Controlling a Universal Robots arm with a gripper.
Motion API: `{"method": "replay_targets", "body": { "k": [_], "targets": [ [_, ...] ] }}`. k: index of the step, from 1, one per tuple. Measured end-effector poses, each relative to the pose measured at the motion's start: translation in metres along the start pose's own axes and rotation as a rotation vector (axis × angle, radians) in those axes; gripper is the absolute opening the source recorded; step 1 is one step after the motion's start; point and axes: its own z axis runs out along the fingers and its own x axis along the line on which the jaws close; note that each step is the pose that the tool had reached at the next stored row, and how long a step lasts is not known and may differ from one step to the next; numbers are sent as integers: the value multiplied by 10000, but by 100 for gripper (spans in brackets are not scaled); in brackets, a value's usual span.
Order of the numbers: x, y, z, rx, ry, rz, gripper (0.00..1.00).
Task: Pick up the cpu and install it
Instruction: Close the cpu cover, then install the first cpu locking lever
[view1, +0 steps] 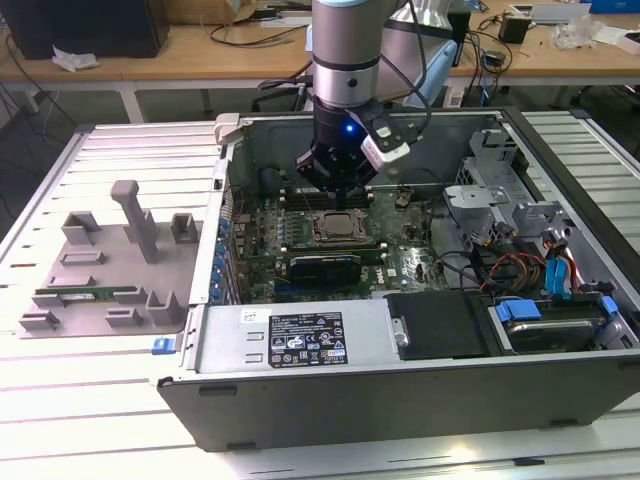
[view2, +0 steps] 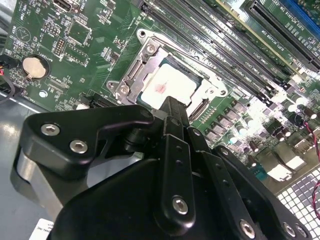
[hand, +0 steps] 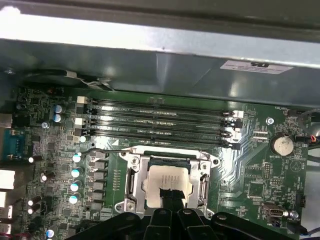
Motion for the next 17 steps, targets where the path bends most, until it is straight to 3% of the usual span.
{"method": "replay_targets", "body": {
  "k": [8, 17],
  "targets": [
    [0, 0, -4, 0, 1, -1, 11],
    [91, 7, -5, 0, 0, -1, 11]
  ]
}}
